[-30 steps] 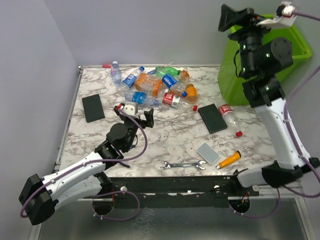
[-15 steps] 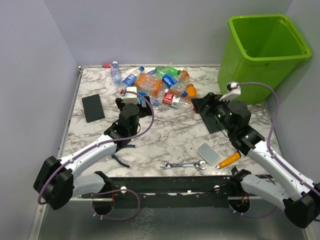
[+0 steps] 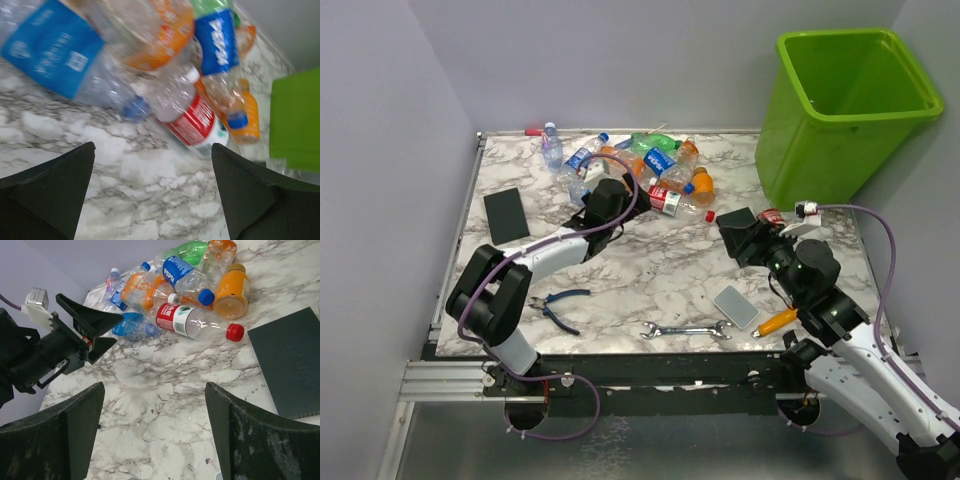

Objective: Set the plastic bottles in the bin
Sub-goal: Pick up the plastic bottle at the center of the board.

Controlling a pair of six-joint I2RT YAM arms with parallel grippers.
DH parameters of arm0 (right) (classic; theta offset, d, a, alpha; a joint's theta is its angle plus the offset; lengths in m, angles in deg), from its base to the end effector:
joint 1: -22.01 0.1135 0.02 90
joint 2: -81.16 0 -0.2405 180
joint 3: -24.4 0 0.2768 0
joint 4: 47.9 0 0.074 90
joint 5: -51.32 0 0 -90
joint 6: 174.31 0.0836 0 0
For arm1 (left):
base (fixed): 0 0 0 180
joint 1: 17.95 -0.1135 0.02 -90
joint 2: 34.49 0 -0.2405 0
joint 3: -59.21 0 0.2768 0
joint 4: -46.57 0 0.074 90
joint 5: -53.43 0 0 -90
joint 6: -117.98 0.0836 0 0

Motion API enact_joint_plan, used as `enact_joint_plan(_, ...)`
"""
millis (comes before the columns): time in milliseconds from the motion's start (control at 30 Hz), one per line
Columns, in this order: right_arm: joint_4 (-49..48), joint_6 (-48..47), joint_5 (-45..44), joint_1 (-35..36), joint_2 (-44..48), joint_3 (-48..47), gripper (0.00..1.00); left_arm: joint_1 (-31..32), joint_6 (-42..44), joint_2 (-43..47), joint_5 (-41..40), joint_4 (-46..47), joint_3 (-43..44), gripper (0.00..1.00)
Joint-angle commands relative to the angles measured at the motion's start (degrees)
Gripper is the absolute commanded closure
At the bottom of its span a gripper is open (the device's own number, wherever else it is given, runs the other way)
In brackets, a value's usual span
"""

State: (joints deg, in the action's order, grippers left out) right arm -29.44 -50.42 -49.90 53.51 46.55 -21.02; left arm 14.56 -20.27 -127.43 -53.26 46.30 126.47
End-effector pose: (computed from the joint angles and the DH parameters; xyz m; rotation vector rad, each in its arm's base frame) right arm 0.2204 0.1160 0.2812 0.1861 1.7394 0.6794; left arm 0.3674 -0.2057 0.1663 -0.4663 2.0021 -0.6008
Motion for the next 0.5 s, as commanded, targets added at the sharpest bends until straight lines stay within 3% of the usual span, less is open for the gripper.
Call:
enact_joint_plan(0, 3.16, 1.05, -0.29, 0.13, 2.05, 1.84, 0.15, -7.57, -17.56, -0.83, -1.10, -1.90, -3.37, 0.01)
enact_joint_plan(267, 3.38, 0.16, -0.39, 0.13, 2.59, 1.70, 0.15, -11.17, -22.32, -4.56, -5.64, -4.29, -0.69, 0.01)
enact_joint_plan(467, 4.28, 0.16, -0.11, 0.13, 2.37, 0.62, 0.15, -13.69, -23.15, -10.73, -5.80, -6.62, 4.42, 0.10)
